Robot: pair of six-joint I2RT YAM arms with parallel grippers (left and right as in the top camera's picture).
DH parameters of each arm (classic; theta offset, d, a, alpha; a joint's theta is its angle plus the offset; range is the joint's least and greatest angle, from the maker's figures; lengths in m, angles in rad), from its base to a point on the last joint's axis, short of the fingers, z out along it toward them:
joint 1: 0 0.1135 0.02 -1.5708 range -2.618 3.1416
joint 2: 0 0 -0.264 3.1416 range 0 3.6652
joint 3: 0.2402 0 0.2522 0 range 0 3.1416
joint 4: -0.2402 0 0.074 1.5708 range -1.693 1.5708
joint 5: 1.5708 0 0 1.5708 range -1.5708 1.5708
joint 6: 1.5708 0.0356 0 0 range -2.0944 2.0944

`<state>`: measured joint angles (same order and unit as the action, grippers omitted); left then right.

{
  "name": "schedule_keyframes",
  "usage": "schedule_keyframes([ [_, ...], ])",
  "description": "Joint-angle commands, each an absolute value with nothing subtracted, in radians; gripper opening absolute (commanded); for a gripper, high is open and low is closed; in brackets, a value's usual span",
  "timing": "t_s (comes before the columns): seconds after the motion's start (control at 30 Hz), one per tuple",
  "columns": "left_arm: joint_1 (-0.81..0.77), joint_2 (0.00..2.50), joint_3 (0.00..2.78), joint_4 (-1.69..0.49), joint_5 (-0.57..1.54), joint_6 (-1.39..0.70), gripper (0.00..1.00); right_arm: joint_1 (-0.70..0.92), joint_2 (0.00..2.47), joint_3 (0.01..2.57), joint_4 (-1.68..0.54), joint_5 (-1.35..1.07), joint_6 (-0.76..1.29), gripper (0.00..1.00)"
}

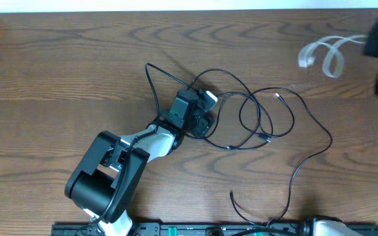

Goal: Untangle cables
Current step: 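Carry the white cable off the table to the right with the right gripper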

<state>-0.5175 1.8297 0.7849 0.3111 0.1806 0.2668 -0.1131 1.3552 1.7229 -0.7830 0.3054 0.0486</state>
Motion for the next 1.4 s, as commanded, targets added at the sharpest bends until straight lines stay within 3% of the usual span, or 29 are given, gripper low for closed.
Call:
schedule_keyframes([
  [0.0, -0.517, 1.809, 0.794, 0.307, 0.175, 0.276, 0.73, -0.26, 1.405, 1.735, -0.792, 0.216, 0.044, 0.01],
  [0.23, -0.517, 1.809, 0.794, 0.288, 0.175, 0.276, 0.73, -0.535, 1.555, 1.735, -0.796, 0.144, 0.015, 0.01],
  [0.47, -0.517, 1.809, 0.794, 0.287, 0.175, 0.276, 0.73, -0.696, 1.661, 1.735, -0.782, 0.148, -0.023, 0.01],
  [0.7, -0.517, 1.809, 0.794, 0.275, 0.175, 0.276, 0.73, -0.849, 1.751, 1.735, -0.805, 0.133, 0.12, 0.02],
  [0.73, -0.517, 1.809, 0.794, 0.274, 0.175, 0.276, 0.73, -0.864, 1.764, 1.735, -0.814, 0.105, 0.119, 0.15],
  [0.77, -0.517, 1.809, 0.794, 0.274, 0.175, 0.276, 0.73, -0.878, 1.778, 1.735, -0.822, 0.064, 0.119, 0.42],
  [0.8, -0.517, 1.809, 0.794, 0.274, 0.175, 0.276, 0.73, -0.889, 1.791, 1.735, -0.831, 0.022, 0.119, 0.57],
  [0.83, -0.517, 1.809, 0.794, 0.274, 0.175, 0.276, 0.73, -0.897, 1.803, 1.735, -0.84, -0.017, 0.119, 0.83],
  [0.87, -0.517, 1.809, 0.794, 0.274, 0.175, 0.275, 0.73, -0.904, 1.816, 1.735, -0.85, -0.05, 0.119, 0.99],
  [1.17, -0.517, 1.809, 0.794, 0.273, 0.175, 0.275, 0.73, -0.854, 1.837, 1.736, -0.908, -0.226, 0.145, 0.99],
  [1.37, -0.517, 1.808, 0.794, 0.274, 0.175, 0.271, 0.73, -0.717, 1.827, 1.736, -0.97, -0.415, 0.042, 0.99],
])
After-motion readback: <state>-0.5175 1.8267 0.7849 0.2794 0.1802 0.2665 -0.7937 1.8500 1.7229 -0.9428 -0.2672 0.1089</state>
